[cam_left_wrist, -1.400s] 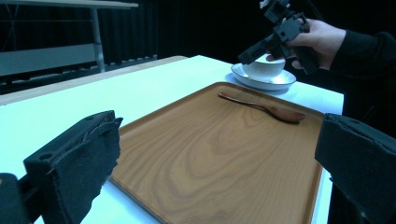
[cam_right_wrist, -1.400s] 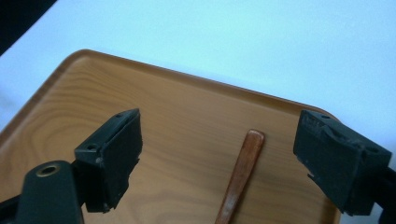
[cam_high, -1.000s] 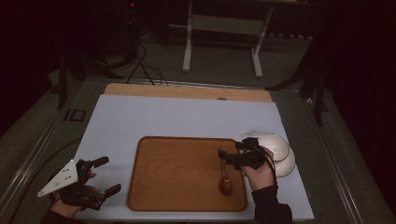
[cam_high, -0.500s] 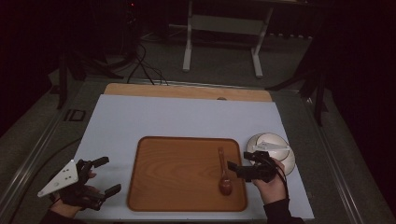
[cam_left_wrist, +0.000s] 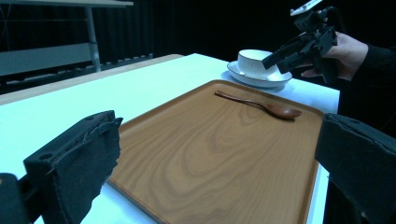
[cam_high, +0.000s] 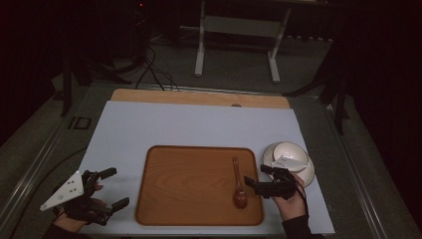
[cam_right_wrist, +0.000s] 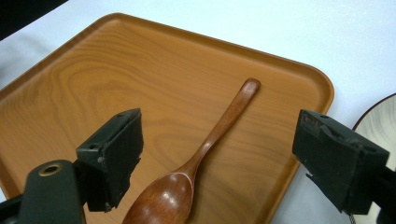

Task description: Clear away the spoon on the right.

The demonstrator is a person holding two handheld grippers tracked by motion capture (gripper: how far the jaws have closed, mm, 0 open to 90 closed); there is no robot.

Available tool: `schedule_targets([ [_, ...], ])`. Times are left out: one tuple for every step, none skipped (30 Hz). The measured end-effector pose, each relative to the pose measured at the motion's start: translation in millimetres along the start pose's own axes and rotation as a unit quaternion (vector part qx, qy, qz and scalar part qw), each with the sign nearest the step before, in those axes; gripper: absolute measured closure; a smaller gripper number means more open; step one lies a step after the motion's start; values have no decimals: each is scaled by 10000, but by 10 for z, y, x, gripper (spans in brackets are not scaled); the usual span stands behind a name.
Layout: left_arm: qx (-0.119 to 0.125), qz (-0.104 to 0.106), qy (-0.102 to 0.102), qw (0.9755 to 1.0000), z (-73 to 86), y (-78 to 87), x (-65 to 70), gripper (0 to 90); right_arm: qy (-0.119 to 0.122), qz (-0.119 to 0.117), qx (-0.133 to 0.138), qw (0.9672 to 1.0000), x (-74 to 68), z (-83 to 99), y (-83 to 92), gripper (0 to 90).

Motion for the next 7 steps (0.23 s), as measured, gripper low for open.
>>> schedule_targets([
  [-1, 3, 1, 10000, 1, -2, -1, 1, 10, 20, -6, 10000, 0, 3, -2, 160],
  [-4, 9, -1, 10000, 2, -4, -3, 1, 6, 8, -6, 10000, -2, 3, -3, 160],
  [-8, 15, 1, 10000, 2, -7, -5, 1, 20, 6, -7, 10000, -5, 2, -5, 160],
  [-8, 18, 1, 10000, 3, -8, -4, 1, 44, 21, -15, 10000, -8, -1, -6, 160],
  [-7, 21, 0, 10000, 2, -8, -2, 1, 51, 28, -15, 10000, -9, -2, -7, 160],
  [-6, 20, -8, 10000, 1, -7, -1, 1, 55, 36, -5, 10000, -12, -2, -8, 160],
  [-2, 20, -7, 10000, 0, -6, 2, 1, 71, 33, -5, 10000, -13, -3, -9, 161],
])
Point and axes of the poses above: each handheld gripper's, and its own axes: y roughly backward along the jaws, z roughly out of its underside, x roughly to its right, the point moved 2 cm from there along -y, roughly forward along the jaws, and after that the axes turned 4 degrees about -y, right-handed, at the moved point
